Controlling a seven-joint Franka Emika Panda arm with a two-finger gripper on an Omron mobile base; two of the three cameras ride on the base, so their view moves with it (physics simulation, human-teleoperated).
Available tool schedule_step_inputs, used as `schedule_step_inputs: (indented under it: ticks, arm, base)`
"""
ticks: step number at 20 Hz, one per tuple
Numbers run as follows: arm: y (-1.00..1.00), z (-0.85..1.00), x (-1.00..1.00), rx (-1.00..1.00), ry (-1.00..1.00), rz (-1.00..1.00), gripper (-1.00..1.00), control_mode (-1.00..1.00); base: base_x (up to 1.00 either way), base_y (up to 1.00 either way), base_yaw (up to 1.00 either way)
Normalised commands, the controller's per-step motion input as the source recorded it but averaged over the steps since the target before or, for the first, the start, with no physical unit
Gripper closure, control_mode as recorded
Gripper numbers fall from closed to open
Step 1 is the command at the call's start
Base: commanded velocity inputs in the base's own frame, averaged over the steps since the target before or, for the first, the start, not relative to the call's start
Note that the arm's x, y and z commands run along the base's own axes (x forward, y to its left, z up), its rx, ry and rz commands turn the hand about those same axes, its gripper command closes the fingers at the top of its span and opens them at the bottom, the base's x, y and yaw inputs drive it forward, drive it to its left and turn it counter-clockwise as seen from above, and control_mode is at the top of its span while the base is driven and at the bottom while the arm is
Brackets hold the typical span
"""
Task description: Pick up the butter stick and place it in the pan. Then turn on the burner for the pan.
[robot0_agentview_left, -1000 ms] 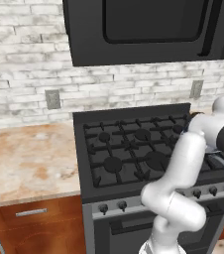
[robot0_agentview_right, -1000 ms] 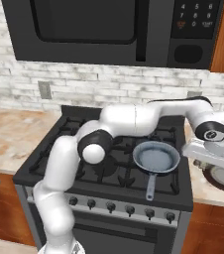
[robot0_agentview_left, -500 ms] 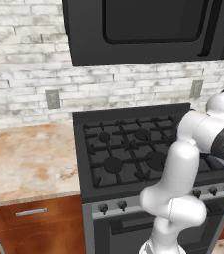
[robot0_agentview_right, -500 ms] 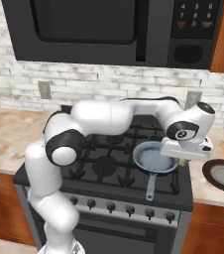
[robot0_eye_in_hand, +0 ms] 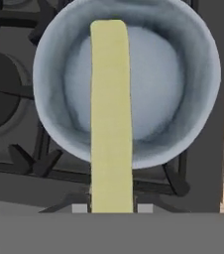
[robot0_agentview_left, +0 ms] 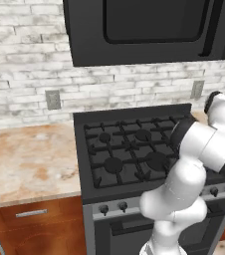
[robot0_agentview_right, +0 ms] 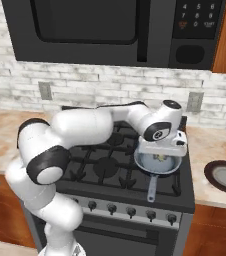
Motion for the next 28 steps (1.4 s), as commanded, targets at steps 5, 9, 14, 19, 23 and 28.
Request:
schedule_step_inputs:
  ticks: [5,9,14,19,23,28]
  arm:
    - [0.06,-0.01,0.55,0.0,0.02,0.02,1.0,-1.0]
    - [0.0,-0.12,0.41,0.0,0.05,0.05,1.0,-1.0]
    - [0.0,-0.16,0.28,0.0,0.05,0.01,1.0,-1.0]
    - [0.0,-0.29,0.24,0.0,0.04,0.03,1.0,-1.0]
    - [-0.2,-0.33,0.09,0.01,0.0,0.06,1.0,-1.0]
    - [-0.14,-0.26,0.0,0.01,0.0,0.05,1.0,-1.0]
  base:
    - [0.0,0.0,0.0]
    - [0.0,0.0,0.0]
    - [0.0,0.0,0.0]
    - [0.0,0.0,0.0]
    - [0.0,0.0,0.0]
    - [0.0,0.0,0.0]
